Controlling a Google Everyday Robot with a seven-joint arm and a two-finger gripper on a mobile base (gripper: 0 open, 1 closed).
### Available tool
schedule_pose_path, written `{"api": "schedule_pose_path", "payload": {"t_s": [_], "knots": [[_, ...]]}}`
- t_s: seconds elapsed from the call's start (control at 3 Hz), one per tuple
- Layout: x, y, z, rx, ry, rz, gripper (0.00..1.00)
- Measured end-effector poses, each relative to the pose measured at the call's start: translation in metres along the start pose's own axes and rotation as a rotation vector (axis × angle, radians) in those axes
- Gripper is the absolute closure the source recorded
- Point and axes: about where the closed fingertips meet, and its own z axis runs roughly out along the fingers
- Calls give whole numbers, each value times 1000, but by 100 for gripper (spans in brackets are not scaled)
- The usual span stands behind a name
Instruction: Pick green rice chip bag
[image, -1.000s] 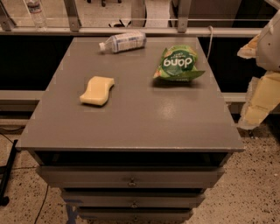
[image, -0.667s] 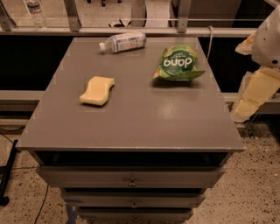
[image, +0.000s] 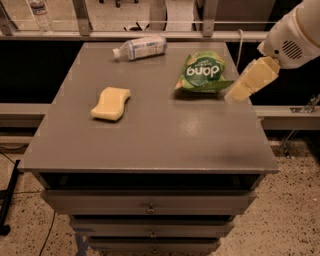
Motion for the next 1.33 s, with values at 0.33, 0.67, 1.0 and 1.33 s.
{"api": "schedule_pose_path", "payload": {"t_s": [0.33, 0.67, 1.0, 1.33], "knots": [[-13, -23, 27, 48, -45, 163, 0], [-16, -24, 26, 53, -56, 214, 0], [-27, -31, 34, 72, -60, 205, 0], [-44, -46, 52, 80, -65, 210, 0]]}}
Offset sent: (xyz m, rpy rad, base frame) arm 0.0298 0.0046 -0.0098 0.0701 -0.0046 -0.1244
